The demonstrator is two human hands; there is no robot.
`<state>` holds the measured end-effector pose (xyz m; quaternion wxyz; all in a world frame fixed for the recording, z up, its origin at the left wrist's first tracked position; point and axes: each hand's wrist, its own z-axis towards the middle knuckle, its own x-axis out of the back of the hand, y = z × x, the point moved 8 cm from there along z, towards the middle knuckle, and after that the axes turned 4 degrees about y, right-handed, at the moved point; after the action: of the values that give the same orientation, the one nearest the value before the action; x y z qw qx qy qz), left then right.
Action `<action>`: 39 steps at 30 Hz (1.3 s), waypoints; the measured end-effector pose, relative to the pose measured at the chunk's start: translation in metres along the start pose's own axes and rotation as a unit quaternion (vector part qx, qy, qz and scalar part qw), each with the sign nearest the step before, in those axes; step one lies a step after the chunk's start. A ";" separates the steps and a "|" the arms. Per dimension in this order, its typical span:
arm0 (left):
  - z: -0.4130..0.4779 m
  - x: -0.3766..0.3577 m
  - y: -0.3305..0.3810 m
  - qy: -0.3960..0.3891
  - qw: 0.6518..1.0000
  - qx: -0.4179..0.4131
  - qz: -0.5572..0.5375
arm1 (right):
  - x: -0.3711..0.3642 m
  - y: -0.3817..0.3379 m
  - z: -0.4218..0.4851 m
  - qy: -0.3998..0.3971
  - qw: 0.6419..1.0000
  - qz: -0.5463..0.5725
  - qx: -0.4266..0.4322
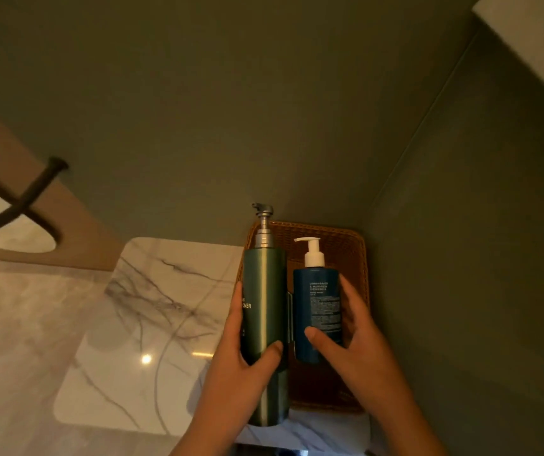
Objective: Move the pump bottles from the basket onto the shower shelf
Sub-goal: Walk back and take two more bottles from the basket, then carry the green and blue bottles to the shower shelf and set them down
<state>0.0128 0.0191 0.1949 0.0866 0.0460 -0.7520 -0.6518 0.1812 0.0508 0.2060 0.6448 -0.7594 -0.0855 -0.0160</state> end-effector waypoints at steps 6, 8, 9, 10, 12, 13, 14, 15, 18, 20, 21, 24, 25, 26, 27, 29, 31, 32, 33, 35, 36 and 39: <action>-0.020 0.027 0.012 -0.046 0.998 0.024 -0.026 | -0.022 -0.024 -0.035 0.009 1.000 0.002 -0.003; -0.024 0.040 0.016 -0.062 0.998 0.024 -0.021 | -0.034 -0.031 -0.046 0.018 1.000 0.007 -0.003; -0.026 0.046 0.019 -0.073 0.997 0.024 -0.019 | -0.040 -0.034 -0.053 0.025 1.000 0.010 -0.005; -0.028 0.053 0.022 -0.085 0.996 0.023 -0.017 | -0.046 -0.038 -0.060 0.033 0.999 0.011 -0.007; -0.035 0.066 0.028 -0.110 0.994 0.019 -0.017 | -0.058 -0.046 -0.077 0.056 0.998 0.010 -0.011; -0.040 0.074 0.032 -0.121 0.992 0.013 -0.019 | -0.064 -0.050 -0.085 0.071 0.997 0.007 -0.009; -0.044 0.081 0.036 -0.133 0.991 0.005 -0.018 | -0.070 -0.052 -0.094 0.088 0.996 0.002 -0.004; -0.049 0.088 0.039 -0.148 0.989 -0.002 -0.015 | -0.076 -0.053 -0.103 0.105 0.994 -0.004 -0.001; -0.063 0.101 0.043 -0.193 0.981 -0.007 -0.013 | -0.089 -0.051 -0.133 0.155 0.988 -0.015 0.001; -0.075 0.103 0.044 -0.221 0.975 -0.008 -0.003 | -0.091 -0.047 -0.156 0.195 0.980 -0.021 -0.009; -0.082 0.101 0.045 -0.238 0.971 -0.012 0.007 | -0.090 -0.044 -0.169 0.219 0.975 -0.025 -0.018; -0.108 0.089 0.051 -0.300 0.953 -0.022 0.027 | -0.085 -0.039 -0.212 0.283 0.958 -0.024 -0.037; -0.119 0.082 0.053 -0.326 0.945 -0.026 0.032 | -0.082 -0.037 -0.228 0.301 0.953 -0.014 -0.040; -0.131 0.074 0.055 -0.351 0.935 -0.030 0.037 | -0.078 -0.036 -0.245 0.321 0.946 -0.002 -0.039; -0.144 0.066 0.057 -0.373 0.926 -0.034 0.042 | -0.074 -0.034 -0.262 0.341 0.939 0.008 -0.039; -0.171 0.051 0.061 -0.410 0.909 -0.047 0.057 | -0.066 -0.033 -0.298 0.381 0.923 0.013 -0.042; -0.200 0.036 0.064 -0.446 0.891 -0.059 0.064 | -0.057 -0.033 -0.335 0.421 0.906 0.010 -0.044; -0.215 0.028 0.064 -0.463 0.882 -0.063 0.067 | -0.053 -0.032 -0.354 0.441 0.896 0.010 -0.046; -0.231 0.022 0.064 -0.480 0.872 -0.069 0.072 | -0.050 -0.031 -0.374 0.461 0.886 0.009 -0.048; -0.265 0.010 0.063 -0.514 0.850 -0.082 0.077 | -0.046 -0.029 -0.415 0.498 0.866 0.011 -0.047; -0.284 0.004 0.061 -0.531 0.840 -0.083 0.076 | -0.046 -0.027 -0.437 0.514 0.856 0.017 -0.047; -0.352 -0.009 0.054 -0.594 0.797 -0.086 0.072 | -0.052 -0.016 -0.509 0.561 0.825 0.044 -0.049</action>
<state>0.0910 -0.3133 0.2955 -0.3266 -0.4124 -0.5974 -0.6052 0.1709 -0.4528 0.3000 0.5436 -0.6530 0.3253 -0.4151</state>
